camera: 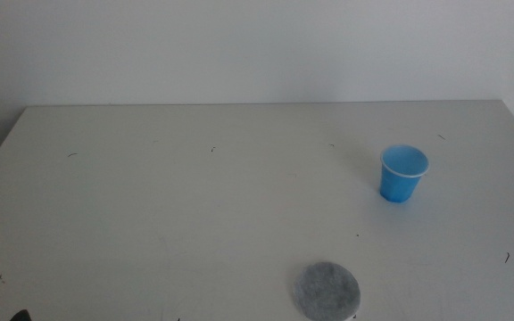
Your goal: Place an empty cup on a cup mat.
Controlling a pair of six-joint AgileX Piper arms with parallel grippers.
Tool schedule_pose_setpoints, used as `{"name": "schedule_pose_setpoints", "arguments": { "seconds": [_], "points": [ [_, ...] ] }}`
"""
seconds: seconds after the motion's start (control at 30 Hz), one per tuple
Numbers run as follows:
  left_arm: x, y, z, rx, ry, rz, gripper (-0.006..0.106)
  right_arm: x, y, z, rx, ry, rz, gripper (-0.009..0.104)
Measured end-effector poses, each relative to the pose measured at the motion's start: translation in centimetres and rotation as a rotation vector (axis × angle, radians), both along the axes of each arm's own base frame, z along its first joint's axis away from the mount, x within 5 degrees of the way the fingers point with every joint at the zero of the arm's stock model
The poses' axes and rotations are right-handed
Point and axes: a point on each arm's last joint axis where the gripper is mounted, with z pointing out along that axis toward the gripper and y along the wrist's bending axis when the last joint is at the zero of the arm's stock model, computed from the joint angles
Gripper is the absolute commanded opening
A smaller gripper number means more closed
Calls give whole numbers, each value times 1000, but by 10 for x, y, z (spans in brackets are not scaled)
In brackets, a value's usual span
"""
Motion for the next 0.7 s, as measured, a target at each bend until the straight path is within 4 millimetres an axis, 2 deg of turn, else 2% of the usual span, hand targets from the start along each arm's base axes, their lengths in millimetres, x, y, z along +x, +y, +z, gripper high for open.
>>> {"name": "schedule_pose_setpoints", "arguments": {
  "seconds": [0.27,0.43,0.57,0.7],
  "points": [
    [0,0,0,0,0,0,105,55,3,58,36,179,-21,78],
    [0,0,0,0,0,0,105,93,9,84,87,294,-11,78],
    [0,0,0,0,0,0,105,126,14,97,124,356,3,78],
    [0,0,0,0,0,0,105,159,18,94,121,451,8,78]
  ]
}}
